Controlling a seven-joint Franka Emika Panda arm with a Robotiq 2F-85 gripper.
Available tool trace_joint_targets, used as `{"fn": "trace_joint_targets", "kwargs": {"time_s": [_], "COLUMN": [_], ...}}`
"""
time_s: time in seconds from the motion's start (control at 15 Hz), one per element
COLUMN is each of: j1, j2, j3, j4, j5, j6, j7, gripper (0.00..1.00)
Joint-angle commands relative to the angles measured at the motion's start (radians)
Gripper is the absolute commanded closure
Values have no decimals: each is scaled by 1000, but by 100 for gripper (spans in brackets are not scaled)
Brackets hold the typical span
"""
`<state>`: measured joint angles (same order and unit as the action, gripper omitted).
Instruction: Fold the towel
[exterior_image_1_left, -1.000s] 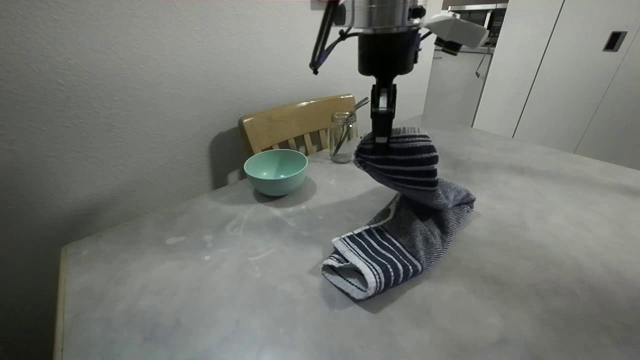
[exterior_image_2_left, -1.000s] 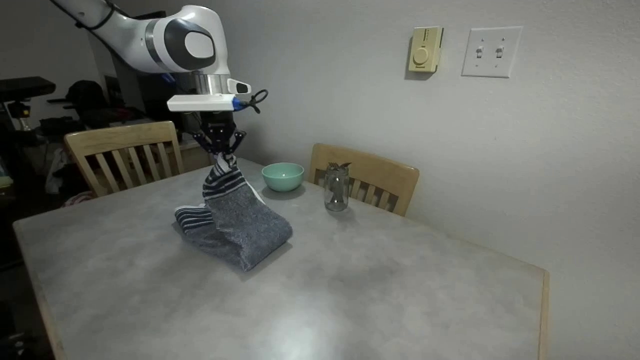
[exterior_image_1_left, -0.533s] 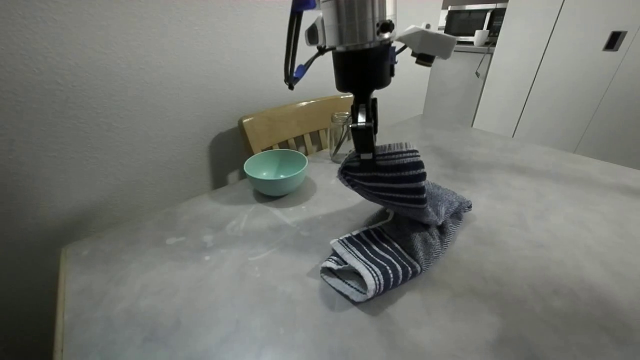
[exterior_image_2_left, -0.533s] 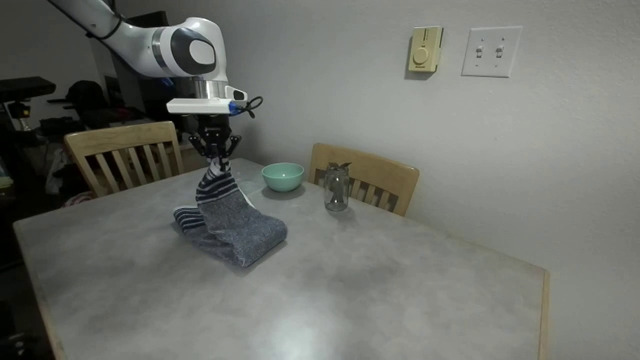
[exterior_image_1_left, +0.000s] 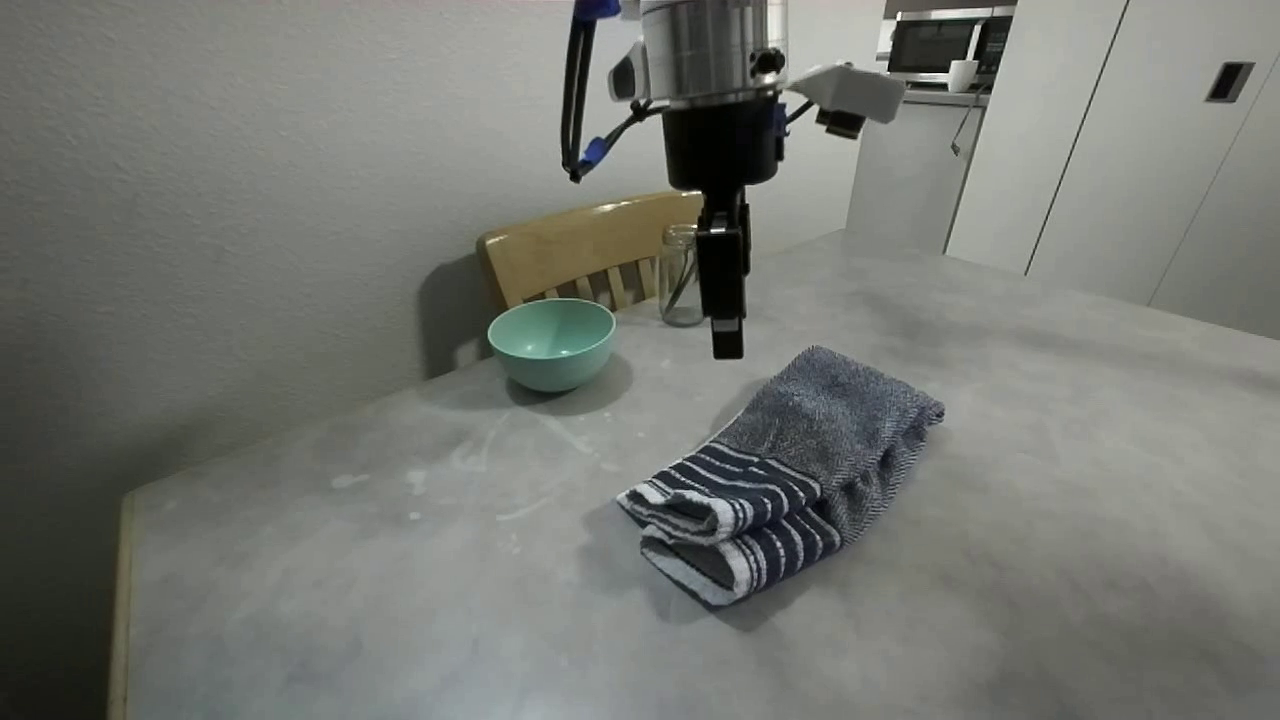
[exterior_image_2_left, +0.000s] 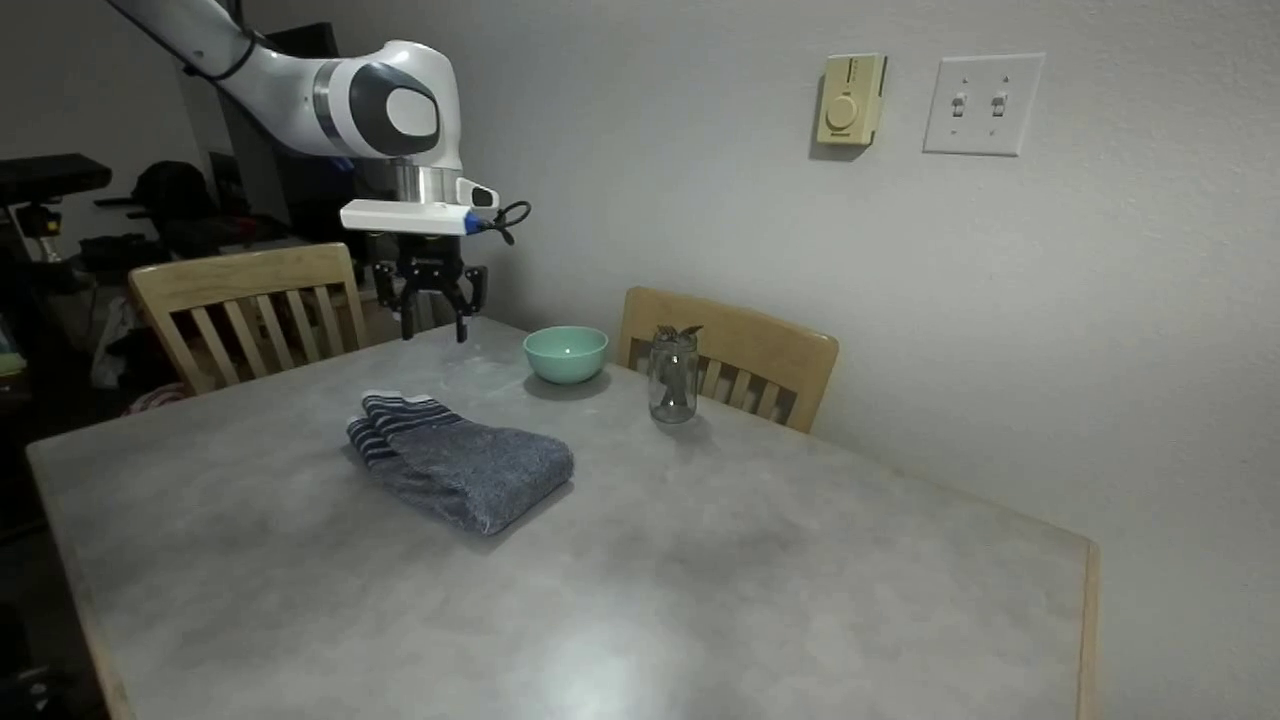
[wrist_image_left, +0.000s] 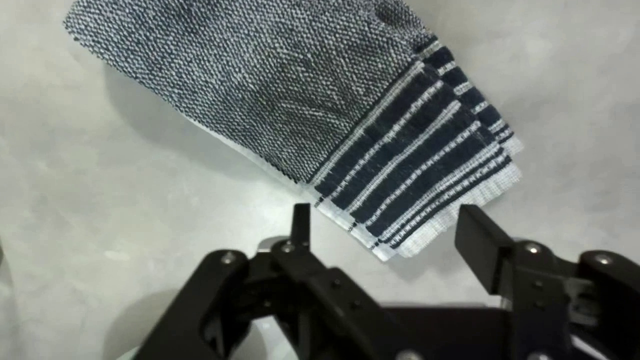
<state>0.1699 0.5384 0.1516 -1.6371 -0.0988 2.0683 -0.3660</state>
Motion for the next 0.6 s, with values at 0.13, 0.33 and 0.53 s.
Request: {"fn": "trace_joint_targets", "kwargs": {"time_s": [0.13,0.33,0.53], "j1": [-59,-50,-64], "j2": [-60,-38,-78], "j3": [17,7,5], "j4": [-29,3,-15], "j5": [49,27,29], "j6": [8,2,2], "j7": [-68,-43,-50], "gripper": [0,0,0]}}
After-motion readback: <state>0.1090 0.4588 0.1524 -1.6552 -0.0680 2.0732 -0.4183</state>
